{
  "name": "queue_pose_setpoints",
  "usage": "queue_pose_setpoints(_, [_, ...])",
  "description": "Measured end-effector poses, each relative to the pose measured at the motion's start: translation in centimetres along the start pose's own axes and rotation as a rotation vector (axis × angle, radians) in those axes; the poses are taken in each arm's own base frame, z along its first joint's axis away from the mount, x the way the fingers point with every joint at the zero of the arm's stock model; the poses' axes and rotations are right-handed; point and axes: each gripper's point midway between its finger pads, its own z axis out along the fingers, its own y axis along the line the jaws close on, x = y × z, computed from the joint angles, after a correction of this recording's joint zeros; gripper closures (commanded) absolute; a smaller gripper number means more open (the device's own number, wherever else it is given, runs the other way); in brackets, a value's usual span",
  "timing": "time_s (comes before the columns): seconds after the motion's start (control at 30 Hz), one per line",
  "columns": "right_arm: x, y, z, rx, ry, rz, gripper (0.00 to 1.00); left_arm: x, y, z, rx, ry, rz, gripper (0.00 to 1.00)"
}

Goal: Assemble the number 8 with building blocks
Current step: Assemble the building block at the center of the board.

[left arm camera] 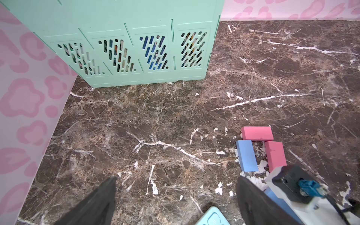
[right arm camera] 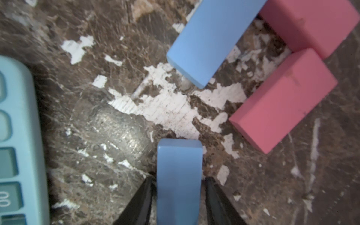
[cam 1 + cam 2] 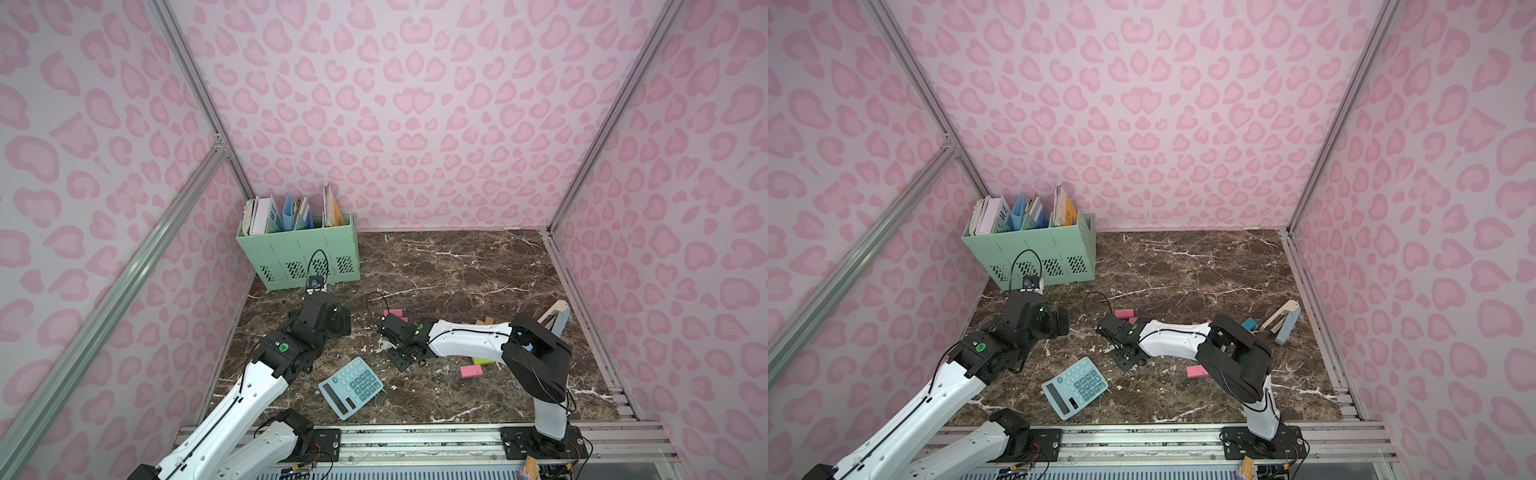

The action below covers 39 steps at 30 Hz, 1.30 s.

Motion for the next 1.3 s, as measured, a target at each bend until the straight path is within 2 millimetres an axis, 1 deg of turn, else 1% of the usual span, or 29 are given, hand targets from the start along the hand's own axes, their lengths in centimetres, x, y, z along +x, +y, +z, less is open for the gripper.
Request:
queue_pose_setpoints(0.13, [1.0,-0.4,-0.4,0.024,0.013,0.001,0.42,0.0,0.0,0.0,0.000,0.000,-0.001,0.01])
queue_pose_setpoints(0.3, [2.3,-1.2,-0.7,0.054,0.022,0.022,0.45,0.0,0.0,0.0,-0.001,0.001,-0.001,0.01])
queue_pose_setpoints(0.43, [2.4,-1.9,-0.7,0.071,0.015,0.057,0.46,0.0,0.0,0.0,-0.002,0.001,-0.002,0.01])
queue_pose_setpoints(0.57, [2.3,-3.2,-0.7,0.094,0.011,0.108,0.47,0.0,0.0,0.0,-0.002,0.001,-0.004,0.01])
queue_pose_setpoints(0.63, [2.4,-3.6,-0.8,0.097,0.014,0.124,0.46,0.0,0.0,0.0,-0.002,0.001,-0.004,0.01])
queue_pose_setpoints(0.7, [2.4,-3.9,-1.0,0.099,0.014,0.135,0.43,0.0,0.0,0.0,-0.002,0.001,-0.004,0.01])
queue_pose_setpoints(0.77, [2.4,-3.3,-1.4,0.067,0.012,0.142,0.39,0.0,0.0,0.0,-0.002,0.001,-0.004,0.01])
queue_pose_setpoints(0.8, [2.3,-3.1,-1.8,0.053,0.005,0.150,0.35,0.0,0.0,0.0,-0.001,0.000,-0.004,0.01])
queue_pose_setpoints(0.87, [2.0,-2.7,-2.7,0.021,-0.013,0.177,0.23,0.0,0.1,0.0,0.000,-0.001,-0.005,0.01])
queue_pose_setpoints(0.9, [1.8,-2.5,-3.1,0.007,-0.022,0.194,0.20,0.0,0.1,-0.1,0.000,-0.003,-0.006,0.01])
queue_pose_setpoints(0.97, [1.4,-2.1,-3.5,-0.015,-0.034,0.222,0.16,-0.1,0.1,-0.1,0.002,-0.005,-0.008,0.01])
queue_pose_setpoints(1.1, [0.4,-1.4,-3.5,-0.031,-0.042,0.264,0.12,0.0,0.1,-0.2,0.003,-0.006,-0.008,0.01])
queue_pose_setpoints(1.3, [-1.0,-0.8,-1.7,-0.023,-0.017,0.283,0.13,0.0,0.1,-0.2,0.006,-0.004,-0.008,0.01])
